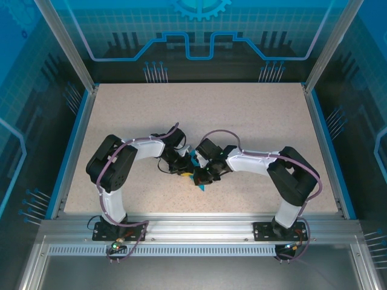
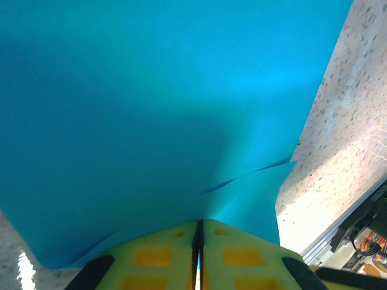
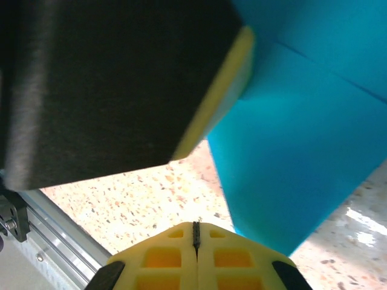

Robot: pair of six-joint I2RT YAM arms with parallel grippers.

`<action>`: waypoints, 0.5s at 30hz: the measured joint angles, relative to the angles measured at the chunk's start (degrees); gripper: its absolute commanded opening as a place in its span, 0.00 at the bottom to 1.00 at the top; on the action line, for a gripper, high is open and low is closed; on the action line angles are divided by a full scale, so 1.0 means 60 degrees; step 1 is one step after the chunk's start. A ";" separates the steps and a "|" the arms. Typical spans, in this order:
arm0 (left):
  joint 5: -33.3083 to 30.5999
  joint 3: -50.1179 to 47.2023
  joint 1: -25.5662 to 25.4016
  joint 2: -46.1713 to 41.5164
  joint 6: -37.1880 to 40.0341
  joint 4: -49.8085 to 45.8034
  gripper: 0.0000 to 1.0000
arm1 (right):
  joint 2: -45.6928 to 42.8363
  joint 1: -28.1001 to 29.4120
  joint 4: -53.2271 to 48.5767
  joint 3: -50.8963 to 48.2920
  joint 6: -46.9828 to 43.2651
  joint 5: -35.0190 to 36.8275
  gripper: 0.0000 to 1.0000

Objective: Fold a paper plane with a square sheet of paper (fold left side to right side)
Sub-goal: Third fold the triangle at the center of the table.

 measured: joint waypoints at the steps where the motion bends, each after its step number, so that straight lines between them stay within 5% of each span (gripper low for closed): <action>1: 0.0000 0.0000 0.0000 0.0000 0.0000 0.0000 0.13 | 0.0051 0.0058 0.0018 0.0058 0.0000 0.0000 0.04; 15: -0.0007 0.0004 0.0000 0.0000 0.0004 -0.0015 0.13 | 0.0455 0.0127 -0.0364 0.0193 -0.0047 0.0510 0.04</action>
